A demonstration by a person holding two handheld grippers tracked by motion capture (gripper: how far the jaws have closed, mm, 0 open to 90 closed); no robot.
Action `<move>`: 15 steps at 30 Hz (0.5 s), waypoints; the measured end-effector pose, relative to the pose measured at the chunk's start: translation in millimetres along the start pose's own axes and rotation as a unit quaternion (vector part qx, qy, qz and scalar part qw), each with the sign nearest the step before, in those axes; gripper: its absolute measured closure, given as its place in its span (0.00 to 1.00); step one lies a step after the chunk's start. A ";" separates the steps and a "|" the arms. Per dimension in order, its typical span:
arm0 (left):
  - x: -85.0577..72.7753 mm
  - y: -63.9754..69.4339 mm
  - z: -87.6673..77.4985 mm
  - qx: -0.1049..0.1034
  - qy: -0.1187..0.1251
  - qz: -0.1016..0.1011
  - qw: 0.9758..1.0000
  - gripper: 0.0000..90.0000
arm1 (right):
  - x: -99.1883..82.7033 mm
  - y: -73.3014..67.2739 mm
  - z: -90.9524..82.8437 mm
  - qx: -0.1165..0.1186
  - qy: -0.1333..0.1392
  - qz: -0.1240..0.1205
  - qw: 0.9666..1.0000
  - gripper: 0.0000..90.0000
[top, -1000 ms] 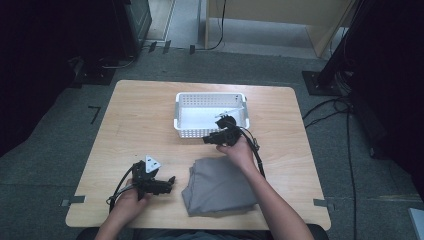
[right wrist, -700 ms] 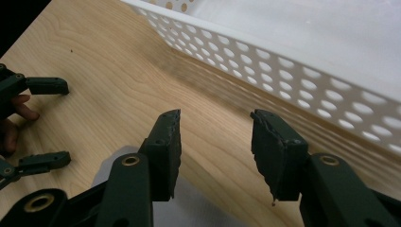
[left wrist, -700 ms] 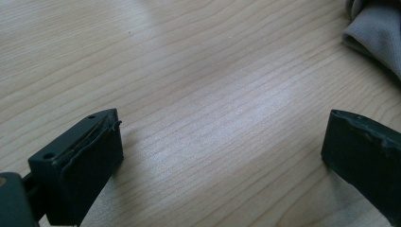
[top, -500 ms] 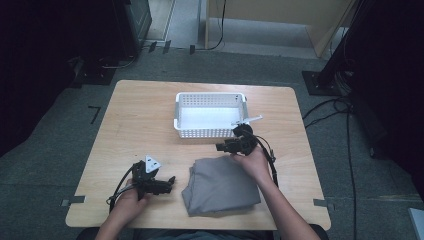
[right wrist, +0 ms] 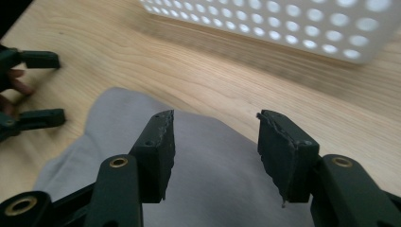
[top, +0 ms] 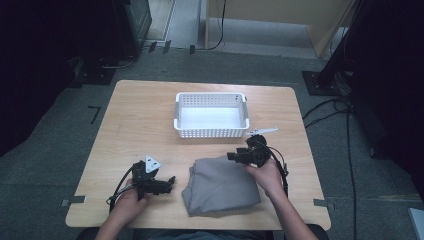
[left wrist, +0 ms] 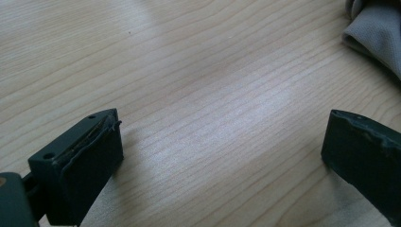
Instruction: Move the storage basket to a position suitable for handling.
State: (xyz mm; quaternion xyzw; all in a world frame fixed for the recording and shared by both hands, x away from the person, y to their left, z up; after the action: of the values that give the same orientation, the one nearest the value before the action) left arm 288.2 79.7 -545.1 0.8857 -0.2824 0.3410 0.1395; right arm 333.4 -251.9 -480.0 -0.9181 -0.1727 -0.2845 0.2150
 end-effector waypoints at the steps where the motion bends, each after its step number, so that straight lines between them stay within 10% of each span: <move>1: 0.0 0.0 0.0 0.000 0.000 0.000 1.000 0.00 | -2.1 1.2 -1.6 -0.008 -0.001 0.000 1.000 0.52; 15: 0.0 0.1 0.0 0.000 0.000 0.000 1.000 0.00 | -25.9 14.1 -19.9 -0.012 0.011 0.033 0.999 0.48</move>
State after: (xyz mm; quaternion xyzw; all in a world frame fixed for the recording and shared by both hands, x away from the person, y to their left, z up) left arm 288.2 79.6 -545.1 0.8857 -0.2821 0.3411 0.1398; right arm 310.5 -278.7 -484.8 -0.9227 -0.1365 -0.2892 0.2154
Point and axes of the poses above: each handheld gripper's, and its own axes: z roughly forward along the jaws, x roughly out of its top, y roughly to its right, the point moved 3 cm from there along z, roughly forward along the jaws, and after that the axes turned 5 degrees about -x, right-handed, at the moved point
